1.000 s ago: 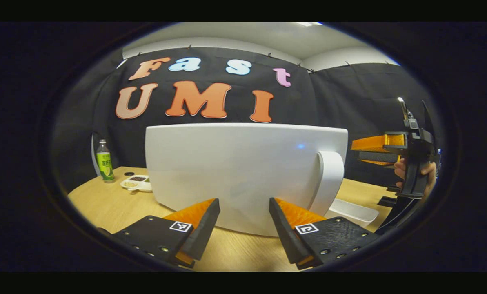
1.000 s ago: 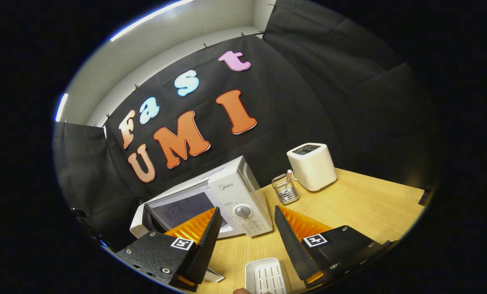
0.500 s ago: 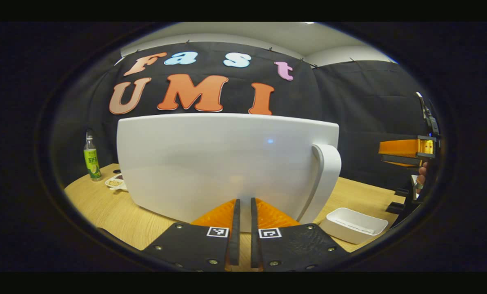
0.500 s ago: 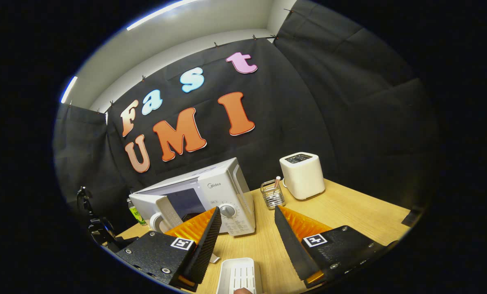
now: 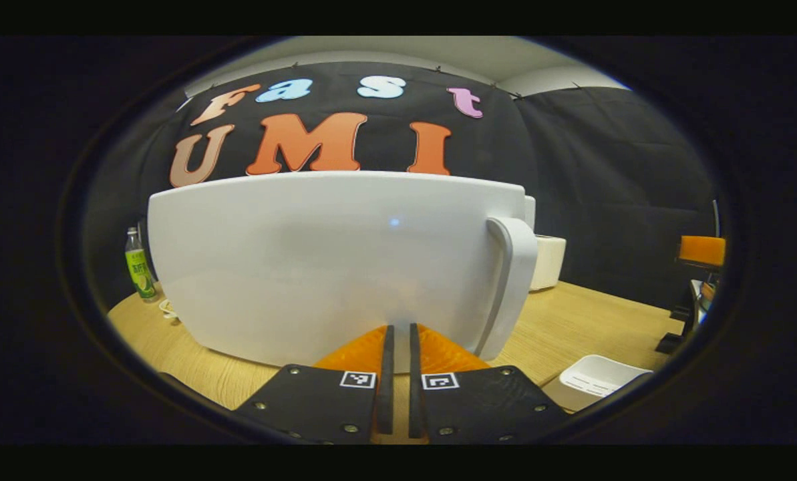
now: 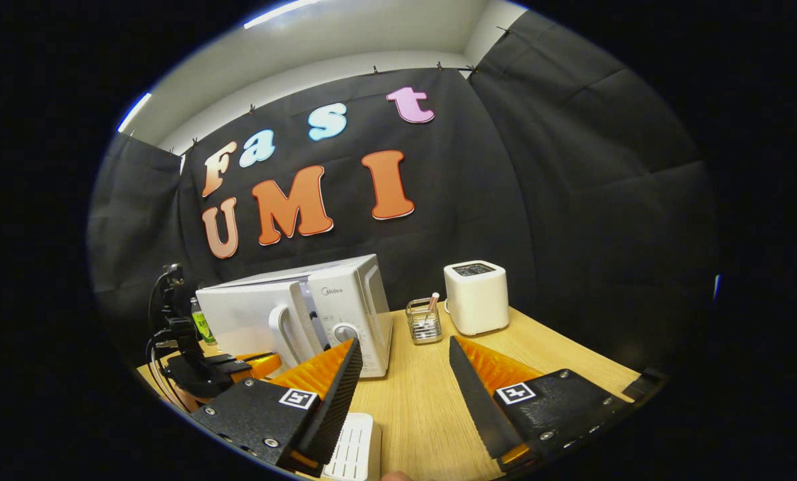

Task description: Open the microwave oven with the left hand, put the food in, and close the microwave oven.

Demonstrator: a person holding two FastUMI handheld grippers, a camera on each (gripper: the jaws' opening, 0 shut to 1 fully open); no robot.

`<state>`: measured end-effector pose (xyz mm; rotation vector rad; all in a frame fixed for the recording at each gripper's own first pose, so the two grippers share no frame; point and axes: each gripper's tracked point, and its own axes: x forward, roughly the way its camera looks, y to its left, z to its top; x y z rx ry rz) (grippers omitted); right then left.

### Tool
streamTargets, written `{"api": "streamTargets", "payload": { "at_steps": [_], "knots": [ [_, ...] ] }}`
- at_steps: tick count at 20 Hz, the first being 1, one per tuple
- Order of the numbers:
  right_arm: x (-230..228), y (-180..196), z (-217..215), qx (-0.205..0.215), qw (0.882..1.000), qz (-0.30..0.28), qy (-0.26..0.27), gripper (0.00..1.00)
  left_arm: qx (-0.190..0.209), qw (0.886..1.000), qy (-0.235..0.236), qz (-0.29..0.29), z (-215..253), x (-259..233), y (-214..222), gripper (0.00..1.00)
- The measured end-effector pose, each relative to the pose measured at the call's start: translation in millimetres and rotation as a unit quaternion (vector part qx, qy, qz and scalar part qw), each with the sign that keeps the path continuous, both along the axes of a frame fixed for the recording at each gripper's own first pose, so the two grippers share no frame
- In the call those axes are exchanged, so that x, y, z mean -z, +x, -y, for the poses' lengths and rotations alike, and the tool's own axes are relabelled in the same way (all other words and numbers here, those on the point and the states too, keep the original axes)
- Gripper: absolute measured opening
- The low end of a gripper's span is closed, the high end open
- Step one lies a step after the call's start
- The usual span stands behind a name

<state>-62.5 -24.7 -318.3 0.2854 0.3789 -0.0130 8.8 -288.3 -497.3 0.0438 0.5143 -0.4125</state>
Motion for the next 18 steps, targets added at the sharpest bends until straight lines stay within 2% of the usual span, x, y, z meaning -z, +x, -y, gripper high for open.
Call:
{"api": "streamTargets", "payload": {
  "at_steps": [6, 8, 11, 12, 14, 15, 16, 17, 18],
  "knots": [
    [7.0, 0.4, 11.2, 0.008, 1.0, -0.003, 0.009, 0.82, -0.015, 1.0, 0.005, 0.004, 19.1, 8.0, 21.5, 0.1],
    [9.6, 1.6, 15.5, 0.011, 1.0, -0.004, 0.0, 0.82, -0.021, 1.0, 0.004, 0.006, 21.1, 8.2, 22.1, 0.06],
    [9.3, 3.2, 15.2, 0.011, 1.0, -0.005, -0.008, 0.82, -0.02, 1.0, 0.005, 0.011, 23.5, 9.4, 24.5, 0.1],
    [8.2, 3.7, 13.1, 0.008, 1.0, -0.004, -0.007, 0.82, -0.026, 1.0, 0.012, -0.001, 20.5, 13.0, 26.6, 0.05],
    [5.9, 5.2, 9.3, 0.006, 1.0, -0.002, -0.007, 0.82, -0.018, 1.0, -0.003, -0.004, 29.0, 9.8, 25.6, 0.1],
    [4.0, 5.4, 7.6, 0.006, 1.0, -0.001, -0.009, 0.82, -0.018, 1.0, 0.007, 0.001, 25.8, 4.8, 25.9, 0.04],
    [1.0, 7.5, 8.9, 0.006, 1.0, 0.001, -0.014, 0.82, -0.014, 1.0, 0.008, 0.007, 25.0, -1.5, 26.2, 0.1],
    [-2.7, 9.5, 9.2, 0.006, 1.0, 0.003, -0.019, 0.82, -0.01, 1.0, 0.006, 0.011, 25.4, -9.1, 24.0, 0.07],
    [-7.5, 11.0, 10.7, 0.006, 1.0, 0.006, -0.025, 0.82, -0.009, 1.0, 0.002, 0.018, 22.0, -20.4, 23.5, 0.11]
  ]
}}
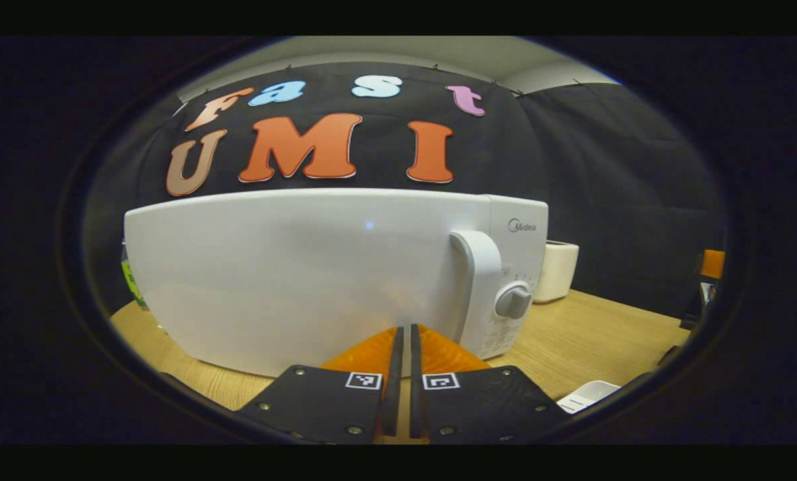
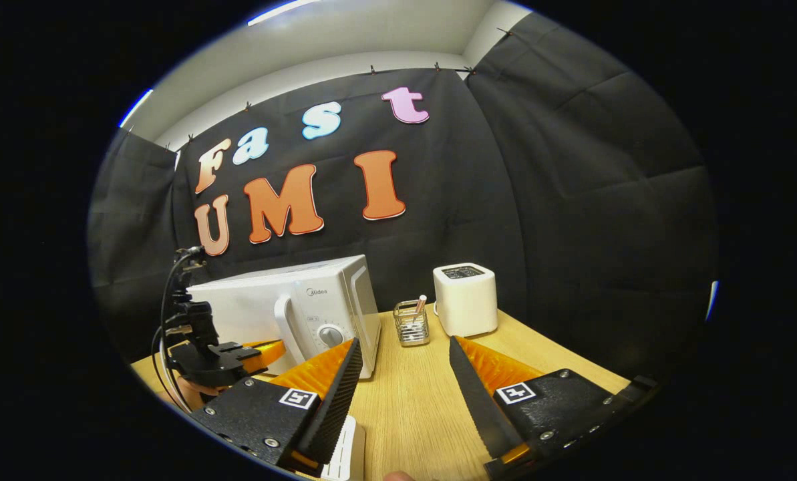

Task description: Open the microwave oven with the left hand, put the food in, and close the microwave oven.

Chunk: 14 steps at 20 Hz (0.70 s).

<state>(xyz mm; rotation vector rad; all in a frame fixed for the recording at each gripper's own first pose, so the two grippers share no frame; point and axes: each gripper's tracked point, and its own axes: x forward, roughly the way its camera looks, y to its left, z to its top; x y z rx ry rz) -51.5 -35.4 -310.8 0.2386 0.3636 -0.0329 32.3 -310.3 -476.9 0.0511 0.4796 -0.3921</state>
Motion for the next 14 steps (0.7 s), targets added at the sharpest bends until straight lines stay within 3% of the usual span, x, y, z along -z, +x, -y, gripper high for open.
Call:
{"api": "streamTargets", "payload": {
  "at_steps": [6, 7, 14],
  "knots": [
    [-44.8, 20.2, 1.1, -0.002, 0.999, 0.028, -0.043, 0.84, -0.015, 0.999, -0.003, 0.041, -42.7, -92.2, 3.1, 0.07],
    [-53.9, 23.1, -1.5, -0.004, 0.998, 0.032, -0.049, 0.86, -0.019, 0.999, -0.002, 0.049, -52.3, -110.5, 2.3, 0.17],
    [-119.2, 41.3, -18.1, -0.016, 0.994, 0.066, -0.089, 0.88, -0.074, 0.993, 0.014, 0.087, -142.4, -219.9, -4.0, 0.47]
  ]
}}
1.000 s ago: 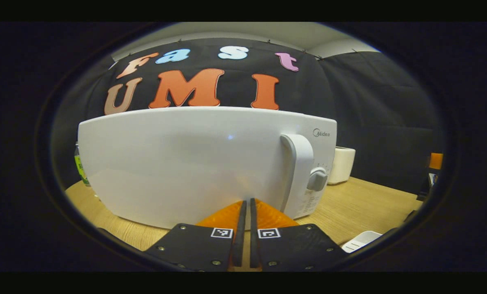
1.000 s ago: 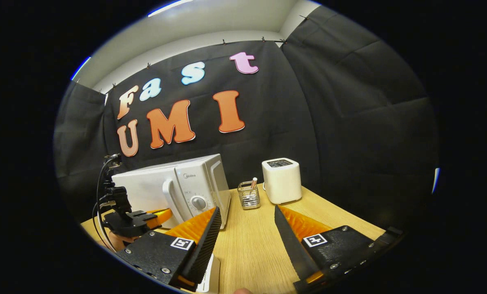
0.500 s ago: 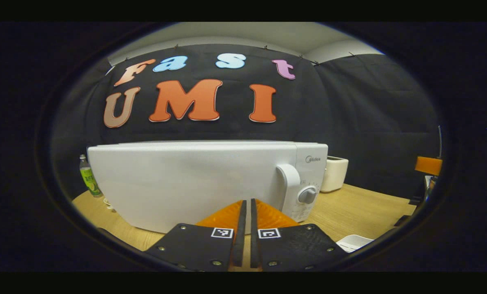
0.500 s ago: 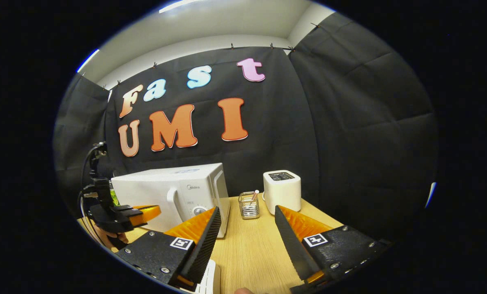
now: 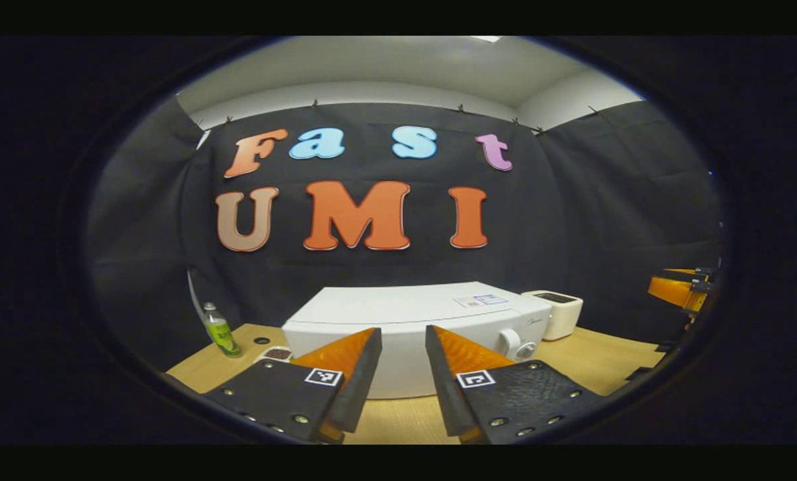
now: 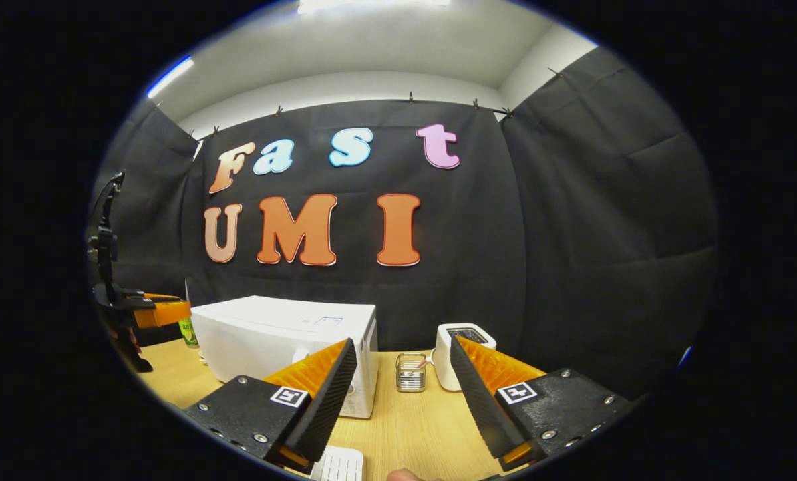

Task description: Open the microwave oven with the left hand, put the food in, and close the microwave oven.

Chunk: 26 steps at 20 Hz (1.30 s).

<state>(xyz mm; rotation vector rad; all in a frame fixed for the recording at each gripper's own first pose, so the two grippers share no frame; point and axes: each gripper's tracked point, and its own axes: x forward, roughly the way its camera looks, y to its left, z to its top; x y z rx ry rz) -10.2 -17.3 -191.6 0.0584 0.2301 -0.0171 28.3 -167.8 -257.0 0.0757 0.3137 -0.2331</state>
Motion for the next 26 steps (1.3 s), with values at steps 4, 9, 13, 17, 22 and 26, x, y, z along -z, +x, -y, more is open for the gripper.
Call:
{"api": "streamTargets", "payload": {
  "at_steps": [4, 9, 13, 17, 22, 26],
  "knots": [
    [-37.5, 5.1, -13.4, -0.014, 1.0, 0.023, -0.013, 0.89, -0.03, 0.999, 0.023, 0.027, -52.9, -46.7, -11.7, 0.65],
    [-67.1, 12.2, -26.4, -0.022, 0.999, 0.042, -0.021, 0.93, -0.073, 0.995, 0.033, 0.056, -107.1, -95.4, -25.6, 0.83],
    [-91.2, 13.2, -23.0, -0.016, 0.998, 0.061, -0.03, 0.95, -0.098, 0.992, 0.039, 0.066, -137.3, -120.4, -33.0, 0.82],
    [-108.7, 15.8, -20.0, -0.014, 0.997, 0.066, -0.033, 0.97, -0.109, 0.991, 0.033, 0.071, -153.0, -138.3, -36.3, 0.82],
    [-115.8, 14.7, -23.8, -0.026, 0.997, 0.068, -0.033, 0.95, -0.106, 0.991, 0.038, 0.072, -157.5, -142.9, -44.6, 0.82],
    [-115.0, 15.6, -28.2, -0.032, 0.997, 0.068, -0.027, 0.95, -0.108, 0.991, 0.043, 0.07, -158.2, -139.8, -47.9, 0.82]
  ]
}}
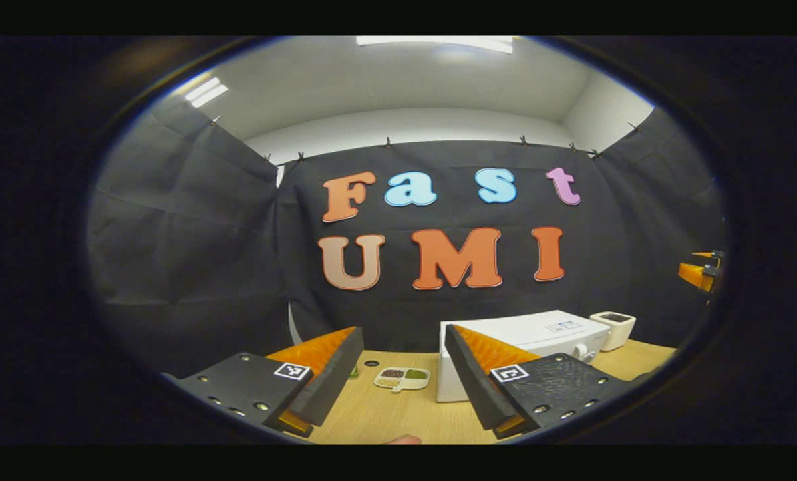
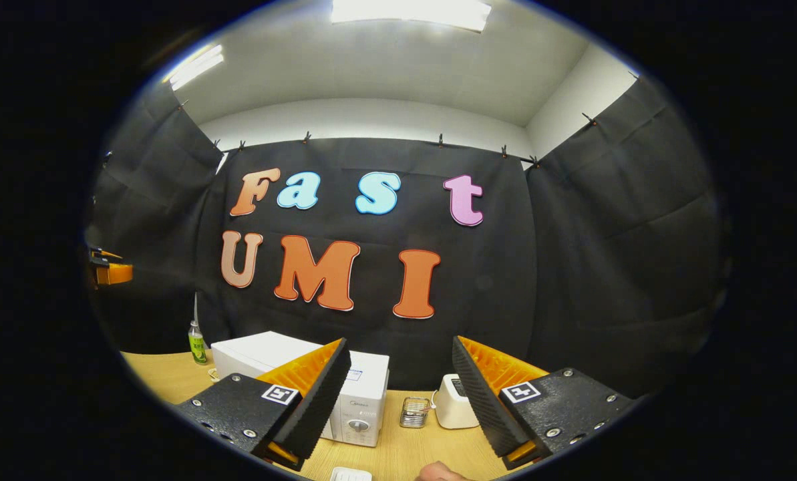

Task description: Open the microwave oven with the left hand, put the food in, and close the microwave oven.

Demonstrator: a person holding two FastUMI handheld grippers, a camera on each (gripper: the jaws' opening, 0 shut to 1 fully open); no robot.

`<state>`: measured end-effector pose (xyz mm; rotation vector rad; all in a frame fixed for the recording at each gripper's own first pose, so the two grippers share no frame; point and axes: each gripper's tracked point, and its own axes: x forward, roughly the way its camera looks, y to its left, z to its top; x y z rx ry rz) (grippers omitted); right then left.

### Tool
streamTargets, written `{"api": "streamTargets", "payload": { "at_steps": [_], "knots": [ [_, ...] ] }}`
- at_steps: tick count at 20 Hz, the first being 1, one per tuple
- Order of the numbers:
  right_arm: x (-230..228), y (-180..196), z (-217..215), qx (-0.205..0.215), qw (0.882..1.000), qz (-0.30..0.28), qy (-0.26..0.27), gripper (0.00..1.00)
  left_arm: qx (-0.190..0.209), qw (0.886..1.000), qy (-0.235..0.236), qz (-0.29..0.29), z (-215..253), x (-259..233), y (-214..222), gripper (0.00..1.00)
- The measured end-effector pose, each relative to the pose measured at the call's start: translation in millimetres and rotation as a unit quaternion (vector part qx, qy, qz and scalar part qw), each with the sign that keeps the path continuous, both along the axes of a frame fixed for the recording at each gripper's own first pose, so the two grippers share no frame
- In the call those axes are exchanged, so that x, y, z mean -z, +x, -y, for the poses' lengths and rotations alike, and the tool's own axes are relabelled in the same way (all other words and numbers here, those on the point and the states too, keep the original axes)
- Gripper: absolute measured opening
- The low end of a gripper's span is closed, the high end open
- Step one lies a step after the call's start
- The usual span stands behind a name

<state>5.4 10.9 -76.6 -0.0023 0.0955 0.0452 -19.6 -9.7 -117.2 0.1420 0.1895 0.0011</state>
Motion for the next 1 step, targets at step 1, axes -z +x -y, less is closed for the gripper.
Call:
{"api": "streamTargets", "payload": {
  "at_steps": [1],
  "knots": [
    [-0.9, 0.2, -1.1, -0.002, 1.0, 0.001, 0.001, 0.95, 0.002, 1.0, 0.0, 0.002, -0.5, 0.0, -0.7, 0.82]
  ]
}}
